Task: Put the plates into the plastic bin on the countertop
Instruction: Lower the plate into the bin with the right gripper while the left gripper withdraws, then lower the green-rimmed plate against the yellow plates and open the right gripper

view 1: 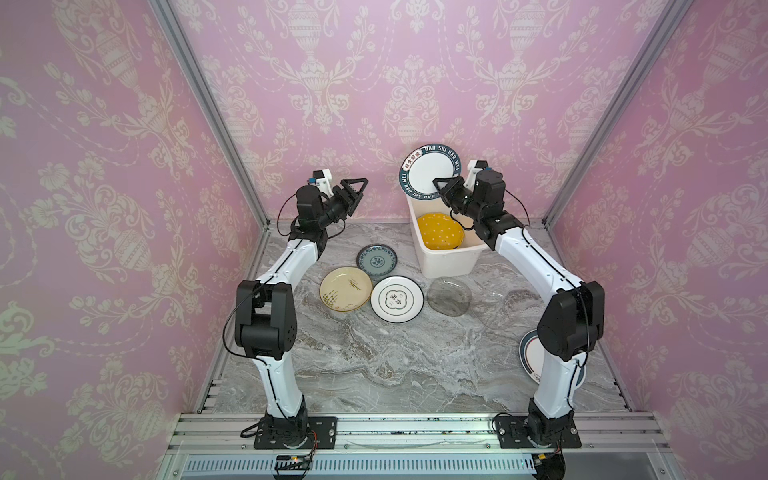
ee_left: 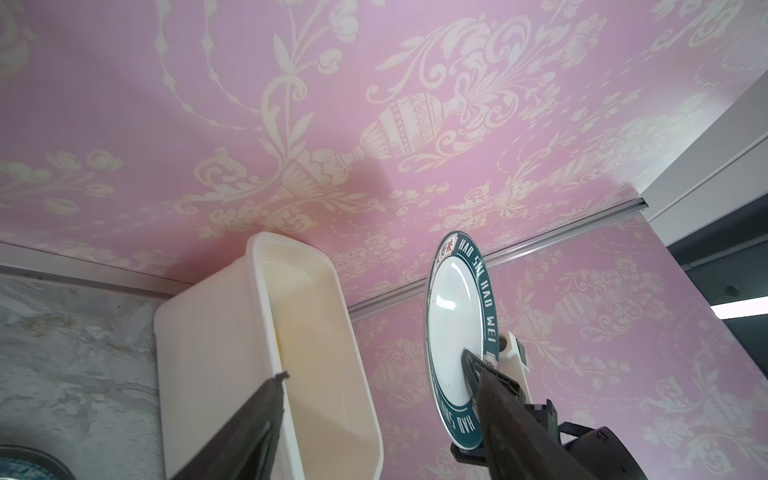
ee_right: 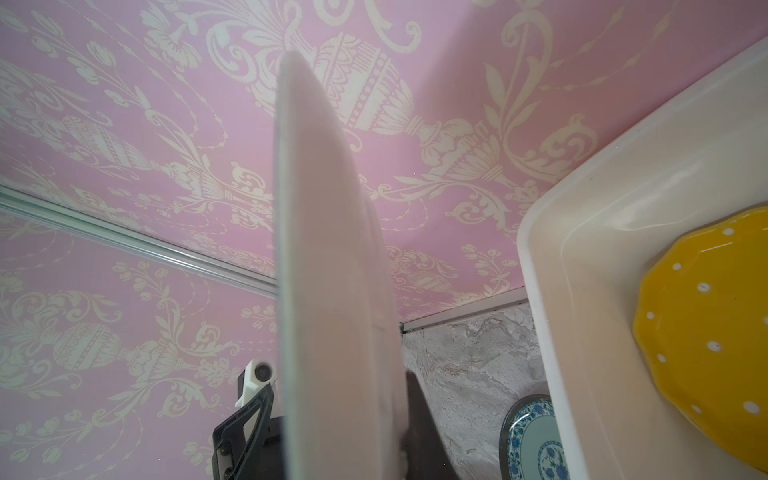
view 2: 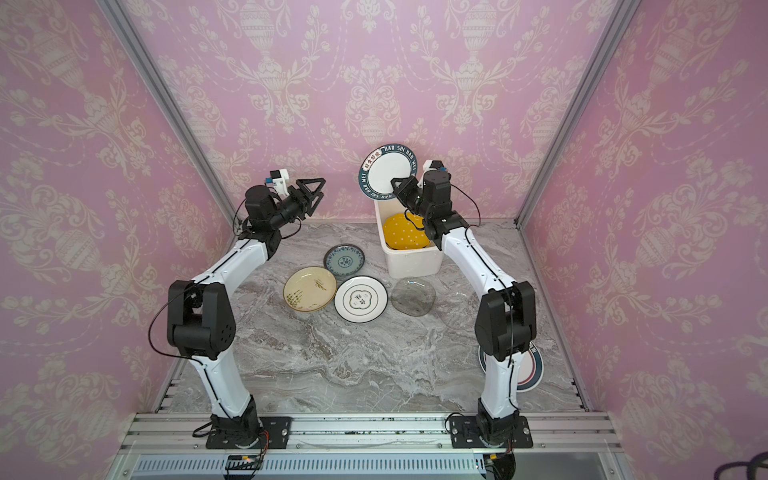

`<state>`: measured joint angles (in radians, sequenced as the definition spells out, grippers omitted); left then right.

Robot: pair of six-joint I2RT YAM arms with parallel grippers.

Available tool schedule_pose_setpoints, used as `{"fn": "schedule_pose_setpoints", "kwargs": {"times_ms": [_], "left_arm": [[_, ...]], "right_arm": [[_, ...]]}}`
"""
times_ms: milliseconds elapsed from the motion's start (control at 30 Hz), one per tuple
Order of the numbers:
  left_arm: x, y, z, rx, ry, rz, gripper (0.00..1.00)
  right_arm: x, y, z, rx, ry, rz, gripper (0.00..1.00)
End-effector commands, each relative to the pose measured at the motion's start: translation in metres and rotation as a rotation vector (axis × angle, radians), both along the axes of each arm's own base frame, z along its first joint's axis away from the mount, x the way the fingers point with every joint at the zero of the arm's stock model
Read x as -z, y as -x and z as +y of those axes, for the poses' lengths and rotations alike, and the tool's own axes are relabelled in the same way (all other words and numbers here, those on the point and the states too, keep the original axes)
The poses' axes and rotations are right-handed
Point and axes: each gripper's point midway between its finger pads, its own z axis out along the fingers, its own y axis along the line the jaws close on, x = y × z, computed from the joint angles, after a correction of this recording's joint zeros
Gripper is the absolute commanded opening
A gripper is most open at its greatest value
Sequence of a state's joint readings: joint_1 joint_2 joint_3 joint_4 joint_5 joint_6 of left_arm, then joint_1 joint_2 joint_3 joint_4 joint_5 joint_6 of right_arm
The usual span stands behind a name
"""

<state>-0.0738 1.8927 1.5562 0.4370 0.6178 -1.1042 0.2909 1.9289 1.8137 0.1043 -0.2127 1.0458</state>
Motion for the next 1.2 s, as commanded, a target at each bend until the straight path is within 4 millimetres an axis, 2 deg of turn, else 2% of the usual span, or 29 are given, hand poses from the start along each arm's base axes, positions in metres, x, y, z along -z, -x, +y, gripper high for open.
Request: {"fn": "schedule_pose_setpoints", "kwargs": {"times_ms": [0, 200, 267, 400, 467, 733, 900, 1167], "left_arm": [[-0.007, 0.004, 0.028, -0.141, -0.299, -0.046, 0.78], [0.015, 0.005, 0.052, -0.203, -0.648, -0.002, 0.83], [0.021, 0.004, 0.057, -0.218, -0.697, 0.007, 0.87], [0.026, -0.002, 0.059, -0.219, -0.724, 0.002, 0.89], [0.03, -0.007, 0.055, -0.207, -0.716, 0.002, 0.99], [0.025, -0.011, 0.027, -0.133, -0.709, -0.074, 0.99], [0.033, -0.014, 0.01, -0.095, -0.699, -0.077, 0.99], [0.04, -0.015, -0.012, -0.056, -0.689, -0.057, 0.99]], "right_arm": [[0.017, -0.013, -0.019, 0.094, -0.032, 0.051, 0.0], [0.063, -0.019, -0.044, 0.223, -0.039, 0.213, 0.0], [0.078, -0.018, -0.051, 0.261, -0.037, 0.268, 0.0], [0.109, -0.018, -0.06, 0.313, -0.035, 0.375, 0.0], [0.118, -0.02, -0.06, 0.318, -0.037, 0.402, 0.0], [0.147, -0.024, -0.06, 0.343, -0.02, 0.486, 0.0], [0.171, -0.026, -0.062, 0.382, -0.068, 0.548, 0.0], [0.192, -0.036, -0.057, 0.388, -0.063, 0.6, 0.0]]}}
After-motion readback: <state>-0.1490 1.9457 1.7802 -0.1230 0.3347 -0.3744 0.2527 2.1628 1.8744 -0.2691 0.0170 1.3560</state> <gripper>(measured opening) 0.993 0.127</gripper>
